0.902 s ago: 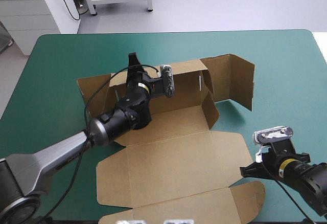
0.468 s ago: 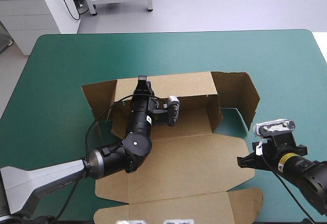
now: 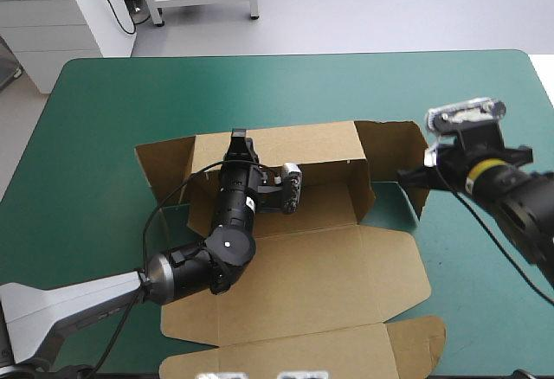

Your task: Fold the box

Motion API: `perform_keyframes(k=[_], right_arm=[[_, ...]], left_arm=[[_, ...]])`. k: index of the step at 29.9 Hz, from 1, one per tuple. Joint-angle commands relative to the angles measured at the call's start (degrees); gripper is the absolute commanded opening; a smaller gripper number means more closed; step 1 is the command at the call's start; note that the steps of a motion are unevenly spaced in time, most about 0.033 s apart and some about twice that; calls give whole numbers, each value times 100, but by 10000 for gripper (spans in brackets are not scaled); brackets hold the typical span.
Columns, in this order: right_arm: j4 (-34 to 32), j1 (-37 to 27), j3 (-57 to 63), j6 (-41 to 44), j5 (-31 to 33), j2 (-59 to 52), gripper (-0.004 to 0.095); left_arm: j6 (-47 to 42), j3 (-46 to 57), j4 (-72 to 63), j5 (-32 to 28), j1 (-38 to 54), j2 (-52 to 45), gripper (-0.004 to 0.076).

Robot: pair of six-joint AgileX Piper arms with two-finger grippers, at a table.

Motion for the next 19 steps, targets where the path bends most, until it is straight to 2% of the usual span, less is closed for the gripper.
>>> perform_keyframes(k=[1,4,7,9,14,16,19], right_arm=[[-734,-31,-1216,-19,8,671,-15],[-823,-50,-2054,-308,209,1386,-15],[-536,-308,-2793,-703,464,2038,-15],[-74,-636,-3202,-980,533,2442,-16],[1692,-1466,-3684,-1823,558,3098,-15],[1988,-1638,-3686,-1980,558,3301,-15],[2003,-1737,-3686,-1979,671,3580,-15]], left_arm=[[-22,-121,320,191,-36,-227,-8],[-22,-121,320,191,-36,-227,-8],[-22,-121,320,177,-36,-227,-8],[-22,-121,320,177,-36,-227,-8],[-22,-121,320,42,-36,-227,-8],[-22,-121,320,-70,-36,-227,-8],[-22,-121,320,-280,-36,-227,-8]])
